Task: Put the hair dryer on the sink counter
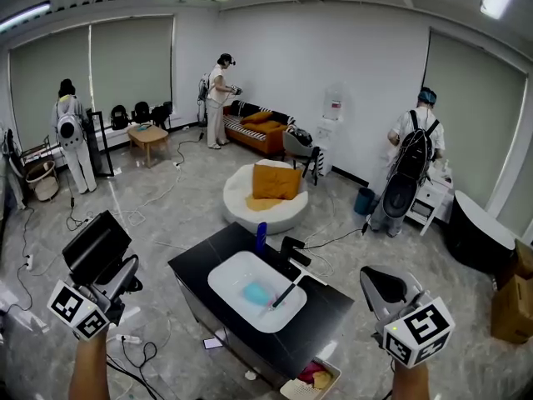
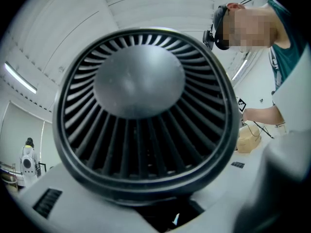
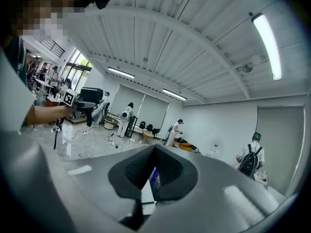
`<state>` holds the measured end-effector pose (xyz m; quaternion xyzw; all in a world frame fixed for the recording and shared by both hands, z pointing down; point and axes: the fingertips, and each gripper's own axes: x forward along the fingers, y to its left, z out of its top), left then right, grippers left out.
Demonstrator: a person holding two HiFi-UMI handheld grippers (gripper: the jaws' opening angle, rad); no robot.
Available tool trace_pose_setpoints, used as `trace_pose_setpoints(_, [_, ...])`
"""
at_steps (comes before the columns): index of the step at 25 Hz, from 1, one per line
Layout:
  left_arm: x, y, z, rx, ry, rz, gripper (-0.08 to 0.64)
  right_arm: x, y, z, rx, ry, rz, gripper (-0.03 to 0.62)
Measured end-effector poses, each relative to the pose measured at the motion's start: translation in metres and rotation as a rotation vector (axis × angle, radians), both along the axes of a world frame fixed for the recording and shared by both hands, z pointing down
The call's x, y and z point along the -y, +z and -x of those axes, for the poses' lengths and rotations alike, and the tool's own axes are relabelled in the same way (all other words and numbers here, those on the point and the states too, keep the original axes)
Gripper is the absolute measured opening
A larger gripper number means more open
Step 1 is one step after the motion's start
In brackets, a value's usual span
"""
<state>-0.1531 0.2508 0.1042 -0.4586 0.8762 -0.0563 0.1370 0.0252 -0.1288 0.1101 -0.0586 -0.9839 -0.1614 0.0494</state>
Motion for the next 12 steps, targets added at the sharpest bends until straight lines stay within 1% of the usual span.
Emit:
trace_pose_setpoints(7, [-0.006,0.016,0.009,0.011,0.003,0.011,0.250,-0.001,0.025,0.009,0.007,0.003,0.065,0.011])
trace_pose_setpoints(9, [-0.011,0.020,0.020,0.019,0.016,0.013,0.250,-0.006,0.032,0.014,0.007,0.022,0.077,0.011])
trace_pose_setpoints(12, [-0.024,0.020,0.052,0.033,0.046,0.016,0.250,-0.022,0.031,0.025,0.006,0.068,0.063,0.011])
